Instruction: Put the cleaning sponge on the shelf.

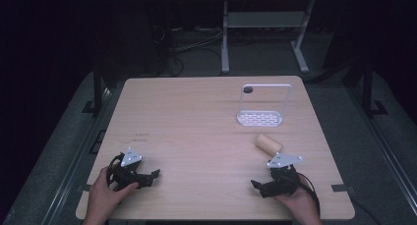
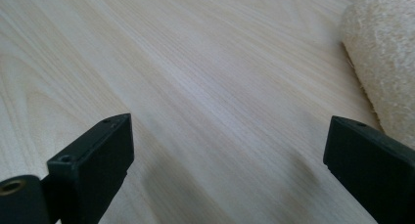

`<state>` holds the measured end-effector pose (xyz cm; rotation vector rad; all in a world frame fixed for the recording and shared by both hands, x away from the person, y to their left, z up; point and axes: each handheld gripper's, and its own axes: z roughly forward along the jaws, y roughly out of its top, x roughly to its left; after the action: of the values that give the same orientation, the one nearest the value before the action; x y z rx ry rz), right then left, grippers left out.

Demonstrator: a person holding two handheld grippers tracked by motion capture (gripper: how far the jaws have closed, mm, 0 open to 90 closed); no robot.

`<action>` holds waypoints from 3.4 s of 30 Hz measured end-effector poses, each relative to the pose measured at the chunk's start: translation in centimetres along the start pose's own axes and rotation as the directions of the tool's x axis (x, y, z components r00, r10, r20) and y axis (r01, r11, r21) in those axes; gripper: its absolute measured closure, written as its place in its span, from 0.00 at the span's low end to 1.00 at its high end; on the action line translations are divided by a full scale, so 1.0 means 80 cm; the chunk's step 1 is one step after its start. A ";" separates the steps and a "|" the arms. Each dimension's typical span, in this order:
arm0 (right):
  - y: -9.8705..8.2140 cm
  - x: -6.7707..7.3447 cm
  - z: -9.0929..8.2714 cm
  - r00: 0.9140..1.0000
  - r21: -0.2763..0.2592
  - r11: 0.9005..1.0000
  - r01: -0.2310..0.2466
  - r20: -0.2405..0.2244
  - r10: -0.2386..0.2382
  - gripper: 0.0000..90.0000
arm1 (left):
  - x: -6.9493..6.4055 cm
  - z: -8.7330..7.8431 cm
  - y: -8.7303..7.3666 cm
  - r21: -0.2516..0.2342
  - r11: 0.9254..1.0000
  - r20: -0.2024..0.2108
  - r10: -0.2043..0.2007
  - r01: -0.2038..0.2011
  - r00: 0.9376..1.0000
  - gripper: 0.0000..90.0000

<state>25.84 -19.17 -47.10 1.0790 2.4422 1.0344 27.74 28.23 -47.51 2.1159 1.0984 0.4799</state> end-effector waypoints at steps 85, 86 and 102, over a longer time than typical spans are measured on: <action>0.014 -0.098 -0.032 0.993 -0.059 0.996 -0.072 0.086 0.077 0.06 | 0.000 0.000 0.000 -0.001 1.000 -0.001 0.000 0.000 1.000 0.14; 0.015 -0.098 -0.032 0.994 -0.057 0.996 -0.072 0.079 0.076 0.06 | 0.000 0.000 0.000 -0.001 1.000 -0.001 0.000 0.000 1.000 0.14; 0.041 -0.107 -0.023 0.997 -0.040 0.998 -0.051 0.058 0.053 0.06 | 0.000 0.000 0.000 -0.001 1.000 0.000 0.000 0.000 1.000 0.14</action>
<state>32.48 -24.79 -43.79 1.1497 2.3499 1.0459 27.73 28.23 -47.52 2.1145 1.0986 0.4807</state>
